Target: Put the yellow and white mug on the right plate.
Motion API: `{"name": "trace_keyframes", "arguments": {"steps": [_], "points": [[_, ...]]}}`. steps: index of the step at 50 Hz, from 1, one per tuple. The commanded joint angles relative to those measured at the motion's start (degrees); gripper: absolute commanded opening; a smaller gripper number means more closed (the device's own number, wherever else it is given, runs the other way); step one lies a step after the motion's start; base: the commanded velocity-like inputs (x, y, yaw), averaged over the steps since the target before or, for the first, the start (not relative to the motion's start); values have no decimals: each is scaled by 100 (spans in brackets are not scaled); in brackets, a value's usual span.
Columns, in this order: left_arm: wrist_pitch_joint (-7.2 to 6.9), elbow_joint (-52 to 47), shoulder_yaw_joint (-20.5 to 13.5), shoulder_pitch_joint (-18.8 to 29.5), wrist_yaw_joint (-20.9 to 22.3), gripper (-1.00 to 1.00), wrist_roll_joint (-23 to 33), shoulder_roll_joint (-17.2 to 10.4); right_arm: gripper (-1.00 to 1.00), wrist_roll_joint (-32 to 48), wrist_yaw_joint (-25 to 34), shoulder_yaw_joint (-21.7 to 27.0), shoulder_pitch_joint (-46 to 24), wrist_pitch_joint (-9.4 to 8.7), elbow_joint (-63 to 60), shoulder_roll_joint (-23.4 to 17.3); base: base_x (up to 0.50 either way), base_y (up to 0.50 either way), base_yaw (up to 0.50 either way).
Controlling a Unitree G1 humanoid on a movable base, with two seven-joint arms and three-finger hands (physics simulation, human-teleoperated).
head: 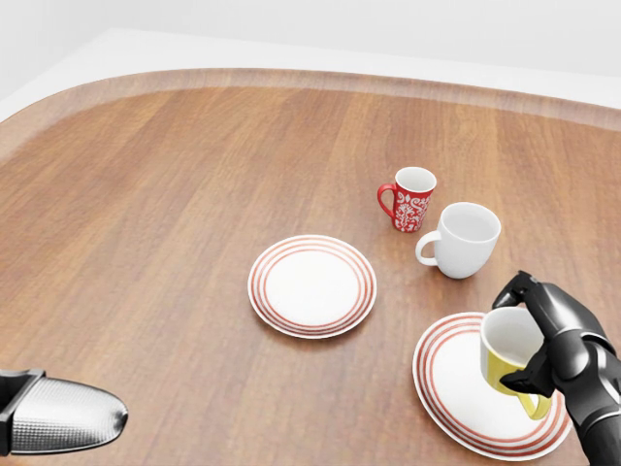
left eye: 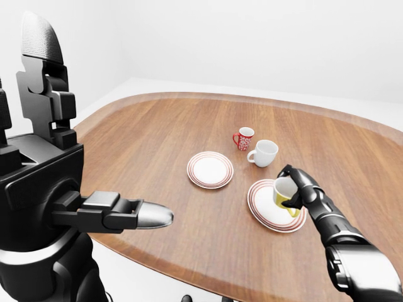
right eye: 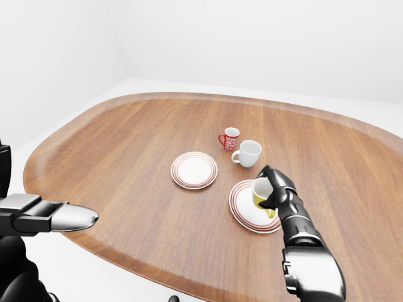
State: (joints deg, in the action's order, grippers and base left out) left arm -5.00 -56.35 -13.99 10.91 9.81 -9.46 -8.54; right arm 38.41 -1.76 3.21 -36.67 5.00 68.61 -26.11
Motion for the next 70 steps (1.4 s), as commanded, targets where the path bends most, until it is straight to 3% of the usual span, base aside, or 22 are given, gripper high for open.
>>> {"name": "trace_keyframes", "arguments": {"steps": [1,27,70], "points": [[0,-3,12,6,6,100,22,6,-100,-31,-148,48,-15,0,238,-121,0,0,0],[0,-26,89,-40,42,100,100,42,-100,-84,-270,32,30,0,480,-169,0,0,0],[0,-47,101,-47,59,100,124,53,-100,-241,-236,27,-368,0,627,123,0,0,0]]}}
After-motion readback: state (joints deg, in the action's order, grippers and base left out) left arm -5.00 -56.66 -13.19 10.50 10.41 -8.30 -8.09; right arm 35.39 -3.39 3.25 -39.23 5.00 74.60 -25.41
